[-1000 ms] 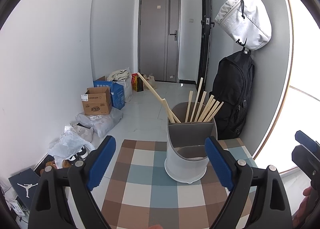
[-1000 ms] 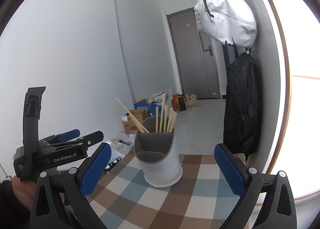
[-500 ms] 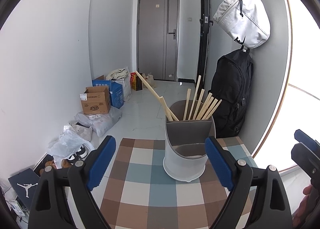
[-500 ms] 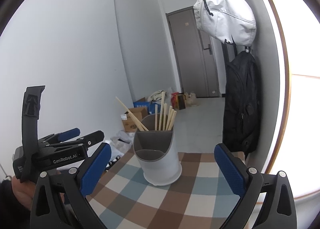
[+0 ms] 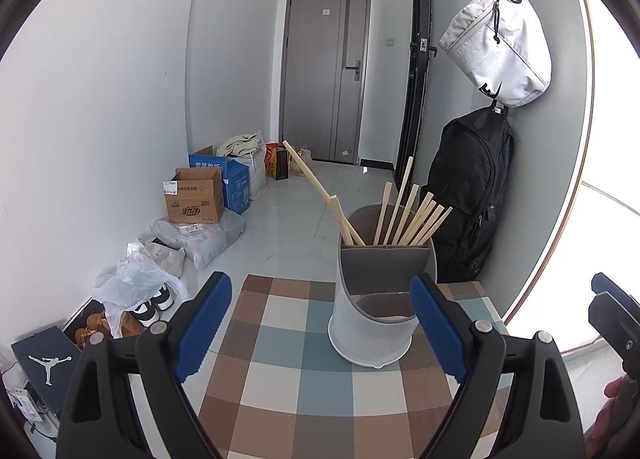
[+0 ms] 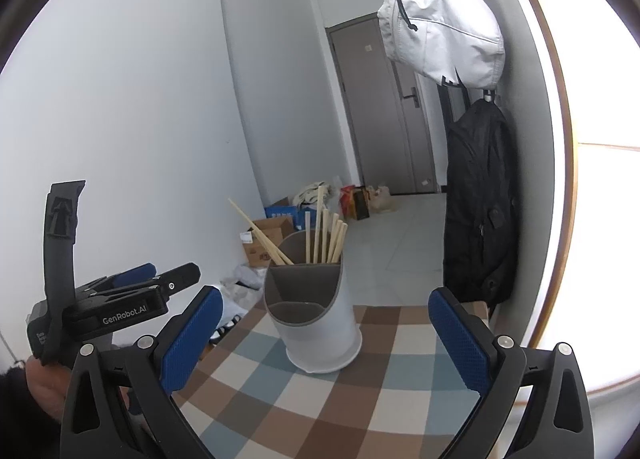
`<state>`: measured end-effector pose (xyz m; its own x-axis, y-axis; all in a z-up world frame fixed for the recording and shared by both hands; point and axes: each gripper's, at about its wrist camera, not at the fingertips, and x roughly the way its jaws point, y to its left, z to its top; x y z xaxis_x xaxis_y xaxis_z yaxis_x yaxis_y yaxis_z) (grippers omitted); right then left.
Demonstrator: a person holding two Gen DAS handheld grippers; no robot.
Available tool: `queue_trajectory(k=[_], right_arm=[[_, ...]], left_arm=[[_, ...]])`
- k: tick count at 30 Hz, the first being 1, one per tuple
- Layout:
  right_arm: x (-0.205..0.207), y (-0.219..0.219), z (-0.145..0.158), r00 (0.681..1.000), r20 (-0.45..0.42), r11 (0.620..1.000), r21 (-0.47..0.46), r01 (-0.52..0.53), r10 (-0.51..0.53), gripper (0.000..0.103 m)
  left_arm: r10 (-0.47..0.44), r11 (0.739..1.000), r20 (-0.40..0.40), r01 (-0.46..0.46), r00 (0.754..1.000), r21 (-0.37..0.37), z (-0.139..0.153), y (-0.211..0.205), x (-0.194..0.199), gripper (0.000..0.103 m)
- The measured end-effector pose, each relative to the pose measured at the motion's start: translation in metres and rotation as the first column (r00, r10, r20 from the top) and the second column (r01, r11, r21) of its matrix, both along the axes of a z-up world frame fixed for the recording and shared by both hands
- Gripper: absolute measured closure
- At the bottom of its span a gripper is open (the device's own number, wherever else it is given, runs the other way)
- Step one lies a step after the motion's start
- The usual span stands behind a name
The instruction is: Organize utensils
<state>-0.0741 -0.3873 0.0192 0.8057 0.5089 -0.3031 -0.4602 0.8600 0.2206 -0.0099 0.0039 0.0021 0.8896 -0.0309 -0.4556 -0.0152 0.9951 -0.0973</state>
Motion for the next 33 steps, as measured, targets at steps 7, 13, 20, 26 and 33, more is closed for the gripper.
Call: queue_trajectory(k=[7, 13, 20, 26, 33], right_arm=[[0.0005, -0.0003, 0.0001, 1.000, -0.003, 1.000, 0.005, 0.001, -0.001, 0.000], [-0.0001, 0.0021, 0.0003, 1.000, 0.000, 1.000, -0.005, -0.005, 0.005, 0.000], [0.0011, 0.0017, -0.0003, 1.000, -0.008, 1.000, -0.002, -0.002, 0.002, 0.000], [0.0025, 0.0014, -0.0008, 1.000, -0.013, 1.000, -0.001, 0.001, -0.001, 0.000], [0.0027, 0.0017, -0.0013, 1.000, -0.015, 1.000, -0.001, -0.002, 0.002, 0.000]], left_arm=[[-0.001, 1.000, -0.002, 0.001, 1.000, 0.000, -0.0008, -0.0012, -0.0007, 0.015], [-0.003, 1.000, -0.005, 0.003, 1.000, -0.001, -0.0009, -0.0010, -0.0006, 0.015], [-0.004, 1.000, -0.006, 0.004, 1.000, 0.011, -0.0018, -0.0023, -0.0003, 0.015], [-0.011, 0.999, 0.008, 0.011, 1.000, 0.033, -0.0023, -0.0064, -0.0022, 0.015], [-0.013, 0.999, 0.008, 0.013, 1.000, 0.037, -0.0023, -0.0076, -0.0025, 0.015]])
